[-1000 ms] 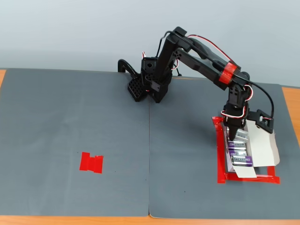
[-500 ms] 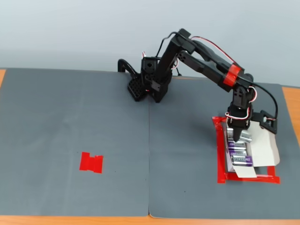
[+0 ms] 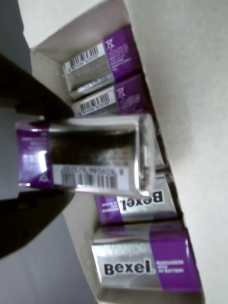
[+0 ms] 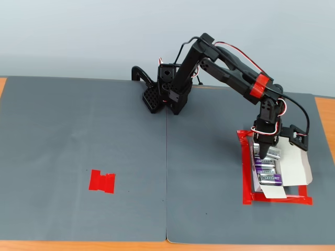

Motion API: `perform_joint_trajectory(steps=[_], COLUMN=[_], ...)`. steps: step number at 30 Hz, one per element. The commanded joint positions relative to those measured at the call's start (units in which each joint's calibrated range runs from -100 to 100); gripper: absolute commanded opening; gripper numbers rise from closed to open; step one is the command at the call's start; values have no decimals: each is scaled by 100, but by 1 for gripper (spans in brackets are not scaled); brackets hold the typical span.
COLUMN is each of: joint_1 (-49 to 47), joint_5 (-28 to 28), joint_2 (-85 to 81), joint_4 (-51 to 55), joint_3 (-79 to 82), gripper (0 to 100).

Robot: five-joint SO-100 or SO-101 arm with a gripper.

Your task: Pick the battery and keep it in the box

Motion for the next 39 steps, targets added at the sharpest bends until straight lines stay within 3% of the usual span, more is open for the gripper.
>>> perform_joint_trajectory(steps=[1, 7, 17, 20, 27, 32, 39], joint_1=[7, 14, 44, 67, 208, 455, 999], joint_5=[-16, -178, -178, -178, -183, -204, -694], joint_2=[-32, -32, -134, -261, -897, -1473, -2499], joint_4=[-55, -55, -55, 6, 23, 162, 361], joint_3=[-316, -325, -334, -334, -253, -162, 190], gripper=[7, 24, 26, 23, 2, 2, 2])
